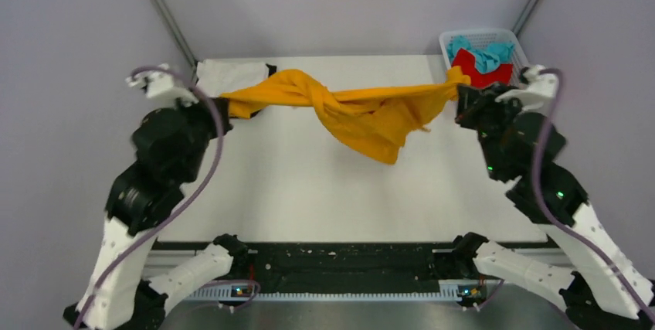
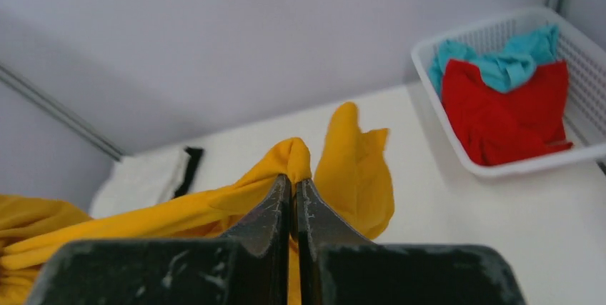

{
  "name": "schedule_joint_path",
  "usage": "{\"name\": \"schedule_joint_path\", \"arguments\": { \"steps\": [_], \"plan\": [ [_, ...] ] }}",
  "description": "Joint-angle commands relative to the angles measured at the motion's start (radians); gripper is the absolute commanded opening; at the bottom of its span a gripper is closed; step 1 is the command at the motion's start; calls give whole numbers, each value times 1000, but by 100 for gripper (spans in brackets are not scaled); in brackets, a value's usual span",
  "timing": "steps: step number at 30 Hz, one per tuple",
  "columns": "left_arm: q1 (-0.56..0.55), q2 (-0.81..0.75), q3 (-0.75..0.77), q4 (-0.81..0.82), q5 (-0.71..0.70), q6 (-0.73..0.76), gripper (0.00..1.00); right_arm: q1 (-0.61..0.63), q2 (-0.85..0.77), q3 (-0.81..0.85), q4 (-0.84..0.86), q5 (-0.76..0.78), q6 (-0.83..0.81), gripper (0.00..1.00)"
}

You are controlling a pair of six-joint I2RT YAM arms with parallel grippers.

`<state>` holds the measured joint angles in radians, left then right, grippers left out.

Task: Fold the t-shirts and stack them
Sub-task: Flatten out the tshirt

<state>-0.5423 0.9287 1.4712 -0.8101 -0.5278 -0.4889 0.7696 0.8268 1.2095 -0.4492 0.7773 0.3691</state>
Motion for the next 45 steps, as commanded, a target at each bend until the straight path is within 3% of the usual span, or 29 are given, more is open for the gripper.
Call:
{"name": "schedule_joint_path", "arguments": {
  "steps": [1, 4, 8, 15, 22, 28, 35, 41, 43, 45],
  "plan": [
    [2, -190, 38, 80, -18, 64, 0, 3, -95, 170, 47, -119, -164, 0],
    [1, -307, 28, 117, -36, 74, 0, 3, -129, 263, 54, -232, -192, 0],
    [2, -404, -9, 112, -77, 67, 0, 3, -127, 339, 19, -228, -215, 0],
    [1, -374, -66, 78, -231, 17, 0, 4, -81, 340, 30, -106, -236, 0],
    [2, -428, -104, 99, -209, -7, 0, 4, -105, 345, 40, -172, -228, 0],
    [2, -437, -133, 67, -188, -58, 0, 3, -111, 311, 35, -139, -235, 0],
    [1, -340, -109, 67, -225, -46, 0, 4, -10, 368, 39, -33, -301, 0],
    [20, -47, -129, 113, -356, -55, 0, -10, 150, 222, 209, 159, -447, 0],
    [102, 67, -127, 156, -283, -38, 0, -80, 203, 179, 231, 109, -419, 0],
    [232, 186, -125, 220, -98, -30, 0, -201, 258, 131, 234, -37, -332, 0]
  ]
}}
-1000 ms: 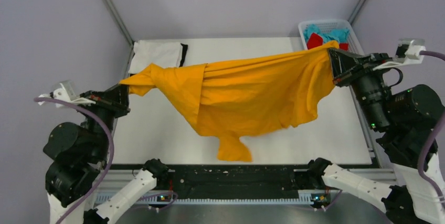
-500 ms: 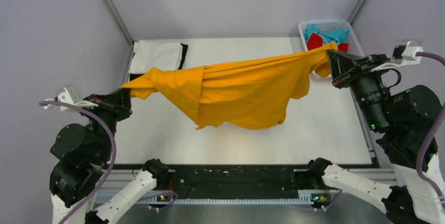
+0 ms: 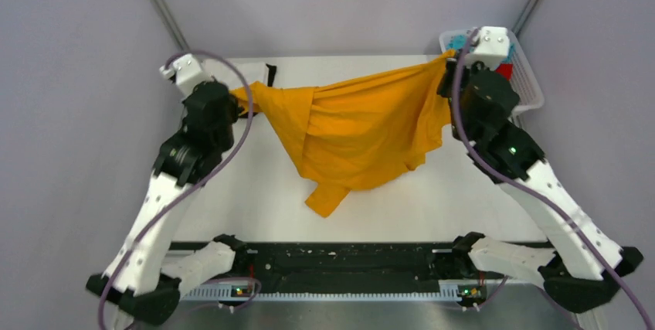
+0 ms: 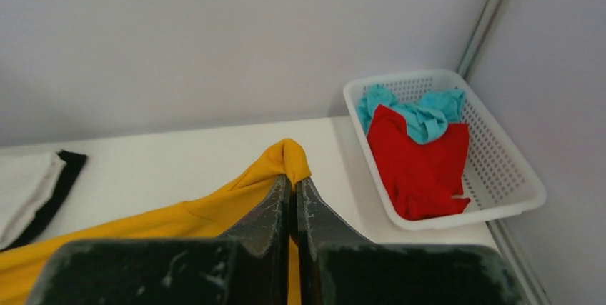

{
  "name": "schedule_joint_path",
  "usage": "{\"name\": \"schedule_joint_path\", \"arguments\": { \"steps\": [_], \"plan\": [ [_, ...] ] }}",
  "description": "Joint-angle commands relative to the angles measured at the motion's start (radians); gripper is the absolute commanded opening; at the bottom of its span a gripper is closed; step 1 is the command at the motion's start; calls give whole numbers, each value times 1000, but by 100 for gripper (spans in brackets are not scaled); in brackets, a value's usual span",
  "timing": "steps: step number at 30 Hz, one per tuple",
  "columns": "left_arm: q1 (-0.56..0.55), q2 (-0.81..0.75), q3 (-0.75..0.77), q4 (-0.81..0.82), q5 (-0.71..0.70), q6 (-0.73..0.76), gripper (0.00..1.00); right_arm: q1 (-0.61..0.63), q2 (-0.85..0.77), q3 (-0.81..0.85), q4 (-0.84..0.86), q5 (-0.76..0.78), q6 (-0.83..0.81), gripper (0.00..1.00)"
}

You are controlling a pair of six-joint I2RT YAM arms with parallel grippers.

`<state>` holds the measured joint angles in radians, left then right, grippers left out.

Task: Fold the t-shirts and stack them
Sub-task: Flatten out the tshirt

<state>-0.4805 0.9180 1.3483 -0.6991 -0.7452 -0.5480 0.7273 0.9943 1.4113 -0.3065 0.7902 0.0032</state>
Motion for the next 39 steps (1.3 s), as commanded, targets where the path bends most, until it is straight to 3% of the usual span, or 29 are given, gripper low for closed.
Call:
{"name": "schedule_joint_path", "arguments": {
  "steps": [1, 4, 8, 14, 15, 17, 18, 20, 23, 26, 30, 34, 39],
  "plan": [
    [221, 263, -1, 154, 181, 39, 0, -230, 123, -98, 107, -139, 87, 0],
    [268, 463, 43, 310, 232, 100, 0, -369, 235, -182, 237, -295, 123, 0],
    [287, 753, 271, 339, 251, 157, 0, -495, 454, -142, 312, -350, 175, 0],
    [301, 1157, 595, 343, 349, 186, 0, -541, 758, -73, 470, -388, 179, 0],
    [301, 1204, 638, 337, 373, 189, 17, -541, 800, -56, 482, -396, 179, 0],
    [301, 1286, 722, 296, 401, 188, 73, -546, 883, -6, 470, -407, 185, 0],
    [301, 1311, 759, 259, 419, 183, 94, -546, 921, 17, 449, -407, 189, 0],
    [299, 1317, 781, 202, 465, 180, 99, -546, 966, 50, 411, -411, 199, 0],
    [287, 1214, 678, 158, 525, 184, 99, -545, 969, 39, 395, -420, 222, 0],
    [238, 1025, 427, 139, 594, 184, 99, -545, 925, 2, 394, -433, 239, 0],
    [69, 772, 8, 192, 618, 185, 99, -546, 882, -43, 375, -457, 246, 0],
    [-62, 719, -182, 184, 685, 98, 99, -548, 845, -117, 363, -473, 255, 0],
    [-123, 765, -260, 164, 659, 15, 99, -550, 832, -199, 348, -492, 288, 0]
  ]
}}
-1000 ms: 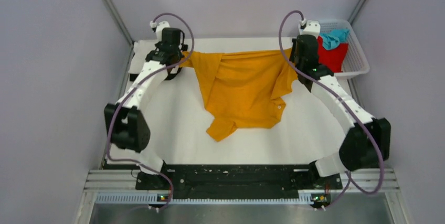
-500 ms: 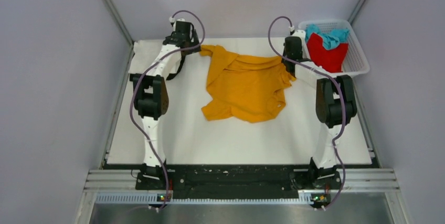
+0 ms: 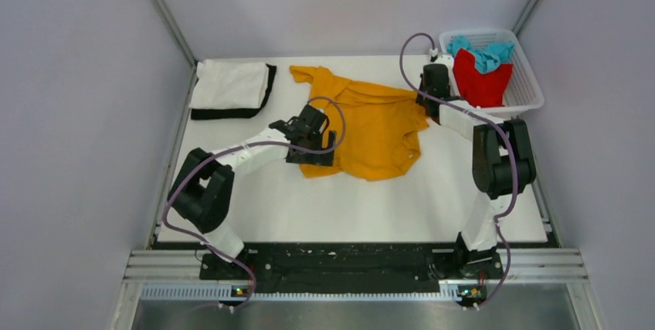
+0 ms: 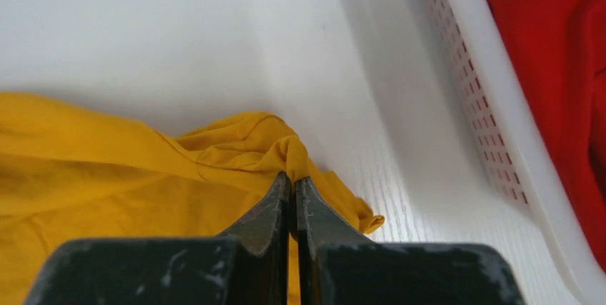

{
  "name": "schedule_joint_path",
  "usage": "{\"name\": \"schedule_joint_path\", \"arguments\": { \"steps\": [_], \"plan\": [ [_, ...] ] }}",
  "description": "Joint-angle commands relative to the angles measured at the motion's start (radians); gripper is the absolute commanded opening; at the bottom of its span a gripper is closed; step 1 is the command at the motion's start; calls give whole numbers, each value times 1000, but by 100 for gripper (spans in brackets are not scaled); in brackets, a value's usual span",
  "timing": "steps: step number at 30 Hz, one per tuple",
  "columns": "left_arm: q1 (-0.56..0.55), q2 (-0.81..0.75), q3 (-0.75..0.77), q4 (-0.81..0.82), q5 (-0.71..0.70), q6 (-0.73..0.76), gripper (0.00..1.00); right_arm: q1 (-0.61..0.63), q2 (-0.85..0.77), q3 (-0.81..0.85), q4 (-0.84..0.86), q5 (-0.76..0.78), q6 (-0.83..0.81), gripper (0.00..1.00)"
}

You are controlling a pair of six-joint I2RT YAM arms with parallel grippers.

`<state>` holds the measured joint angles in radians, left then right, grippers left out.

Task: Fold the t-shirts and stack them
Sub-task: Flatten out the tshirt

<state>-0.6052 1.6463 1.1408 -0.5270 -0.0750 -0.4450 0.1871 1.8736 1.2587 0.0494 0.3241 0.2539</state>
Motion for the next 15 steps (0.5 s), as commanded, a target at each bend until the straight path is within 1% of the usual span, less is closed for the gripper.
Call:
{"name": "schedule_joint_path", "arguments": {
  "steps": [1, 2, 4, 7, 9, 10, 11, 12, 13, 15],
  "plan": [
    [-5, 49, -60, -11, -27, -100, 99, -11, -44, -60, -10, -31, 40, 0],
    [-7, 59, -67, -12, -43, -113, 99, -11, -40, -68, -13, -35, 48, 0],
    [-9, 84, -68, -8, -62, -134, 95, -12, -41, -82, -17, -40, 59, 0],
    [-20, 113, -60, 7, -46, -142, 81, -12, -40, -88, -18, -51, 71, 0],
    [-33, 121, -63, 27, -23, -147, 65, -12, -42, -86, -25, -49, 73, 0],
    [-40, 123, -66, 47, -3, -148, 52, -12, -43, -87, -29, -47, 76, 0],
    [-48, 130, -68, 68, 14, -147, 35, -12, -47, -86, -32, -49, 79, 0],
    [-51, 139, -62, 83, 19, -148, 8, -12, -53, -88, -34, -55, 82, 0],
    [-51, 148, -49, 87, 12, -150, 0, -12, -62, -90, -38, -60, 83, 0],
    [-50, 133, -5, 69, -46, -148, 0, -11, -96, -92, -60, -68, 83, 0]
  ]
}}
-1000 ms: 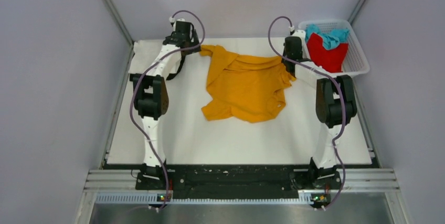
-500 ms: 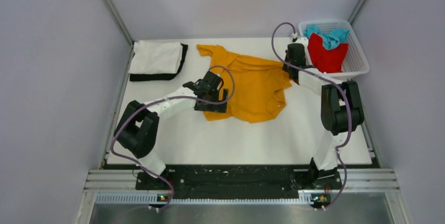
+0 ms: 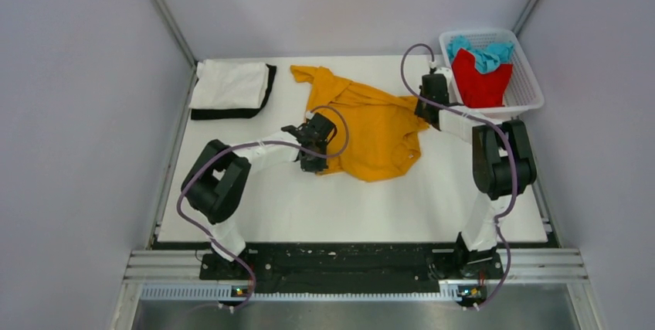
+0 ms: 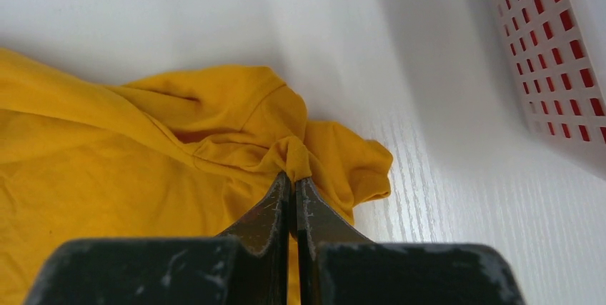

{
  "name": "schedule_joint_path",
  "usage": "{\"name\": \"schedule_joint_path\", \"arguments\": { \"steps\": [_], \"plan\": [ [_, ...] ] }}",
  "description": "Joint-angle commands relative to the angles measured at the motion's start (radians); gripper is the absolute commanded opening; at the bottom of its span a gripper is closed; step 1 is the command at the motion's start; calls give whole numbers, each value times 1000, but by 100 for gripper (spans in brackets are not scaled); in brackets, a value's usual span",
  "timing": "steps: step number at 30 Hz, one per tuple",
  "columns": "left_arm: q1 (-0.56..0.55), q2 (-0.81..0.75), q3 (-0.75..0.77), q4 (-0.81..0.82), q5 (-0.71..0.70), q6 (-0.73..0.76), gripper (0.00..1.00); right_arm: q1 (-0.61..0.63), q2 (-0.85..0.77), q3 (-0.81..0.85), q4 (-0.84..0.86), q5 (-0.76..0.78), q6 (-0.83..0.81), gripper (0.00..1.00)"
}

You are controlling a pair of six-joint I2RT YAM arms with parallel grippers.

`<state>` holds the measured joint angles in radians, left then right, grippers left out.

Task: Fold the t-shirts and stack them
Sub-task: Flatten out the tshirt

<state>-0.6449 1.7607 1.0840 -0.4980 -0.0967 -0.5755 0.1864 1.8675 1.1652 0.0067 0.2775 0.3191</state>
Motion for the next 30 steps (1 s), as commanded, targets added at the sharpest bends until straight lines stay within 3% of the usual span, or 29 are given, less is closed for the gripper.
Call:
{"name": "schedule_joint_path", "arguments": {
  "steps": [1, 8, 12, 15, 22, 26, 30],
  "plan": [
    [-11, -15, 82, 11, -65, -16, 0, -10, -118, 3, -43, -21, 14, 0],
    [-12, -485, 204, -63, -311, 77, 0, -10, -502, 1, -193, -39, -19, 0],
    [-12, -749, 220, 22, -245, 171, 0, -9, -738, 47, -274, -109, 7, 0],
    [-12, -861, 314, -15, -208, 196, 0, -9, -854, 165, -363, -186, 39, 0],
    [-10, -884, 595, -114, -261, 249, 0, -10, -943, 449, -492, -259, 47, 0],
    [-11, -815, 660, -124, -386, 268, 0, -10, -882, 561, -553, -266, 23, 0],
    [-5, -697, 703, -139, -485, 296, 0, -9, -788, 567, -561, -255, 5, 0]
  ]
}}
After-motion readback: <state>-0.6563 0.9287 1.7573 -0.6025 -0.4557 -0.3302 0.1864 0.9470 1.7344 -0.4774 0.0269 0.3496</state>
